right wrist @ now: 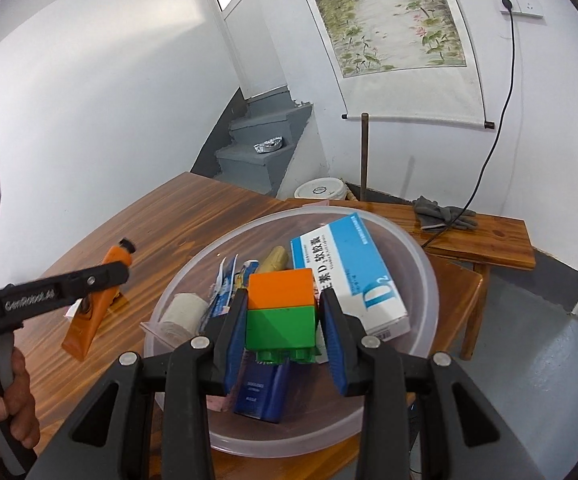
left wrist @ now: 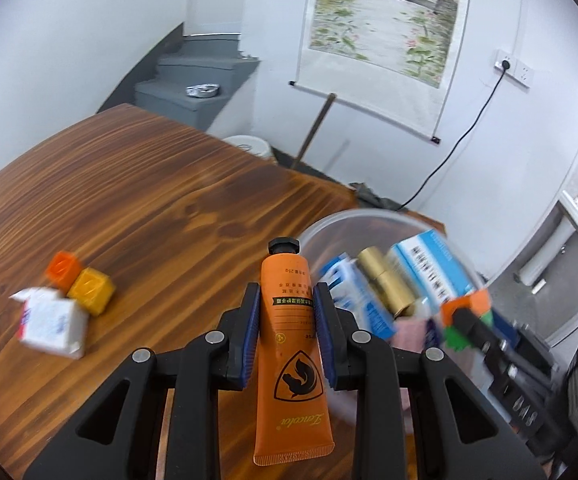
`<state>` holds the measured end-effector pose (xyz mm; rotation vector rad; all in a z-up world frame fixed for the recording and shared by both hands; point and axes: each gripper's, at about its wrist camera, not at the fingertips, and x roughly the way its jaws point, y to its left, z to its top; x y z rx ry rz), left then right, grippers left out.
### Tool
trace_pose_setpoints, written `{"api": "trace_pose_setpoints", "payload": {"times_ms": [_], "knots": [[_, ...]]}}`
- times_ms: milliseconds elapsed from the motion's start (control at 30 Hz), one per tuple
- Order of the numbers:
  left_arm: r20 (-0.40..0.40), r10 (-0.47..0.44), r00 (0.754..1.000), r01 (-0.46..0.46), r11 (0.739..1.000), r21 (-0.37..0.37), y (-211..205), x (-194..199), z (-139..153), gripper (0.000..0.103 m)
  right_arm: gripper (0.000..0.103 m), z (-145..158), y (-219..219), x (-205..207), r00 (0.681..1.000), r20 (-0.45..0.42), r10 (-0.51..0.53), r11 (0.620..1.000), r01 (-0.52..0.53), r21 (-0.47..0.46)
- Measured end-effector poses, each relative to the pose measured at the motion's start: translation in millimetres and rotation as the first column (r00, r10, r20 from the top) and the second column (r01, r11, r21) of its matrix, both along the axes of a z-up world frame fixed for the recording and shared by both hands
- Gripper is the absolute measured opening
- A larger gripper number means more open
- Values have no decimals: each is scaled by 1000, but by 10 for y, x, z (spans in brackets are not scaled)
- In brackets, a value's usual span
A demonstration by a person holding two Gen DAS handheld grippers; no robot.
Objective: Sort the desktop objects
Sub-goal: 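Carry the orange tube and block stack into the bowl with both tools, then open both tools in the bowl and withdraw them toward the table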
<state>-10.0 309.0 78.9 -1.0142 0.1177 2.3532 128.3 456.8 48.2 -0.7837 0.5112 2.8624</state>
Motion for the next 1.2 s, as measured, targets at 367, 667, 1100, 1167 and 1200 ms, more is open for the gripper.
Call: {"api": "trace_pose_setpoints", "payload": {"times_ms": [367,667,1100,1167,1200], "knots": [[132,-133,982,125,990,67,448,-184,-235,48,41,-2,82,-64,1000,-4,-24,999,24,-24],[108,-22,994,16,999,52,88,-225,-201,53,44,11,13,-44,999,-20,-50,998,50,-34],[104,87,991,-84,996,-39,-396,-341,-271,53,49,244,-455,-42,996,-86,25,1000,-24,17],[108,118,987,-114,992,-45,-529,-393,-297,53,52,262,-543,-47,995,-93,36,999,-33,27],[111,137,984,-132,990,-47,-603,-423,-308,53,55,271,-577,-52,995,-96,40,999,-38,26]]}}
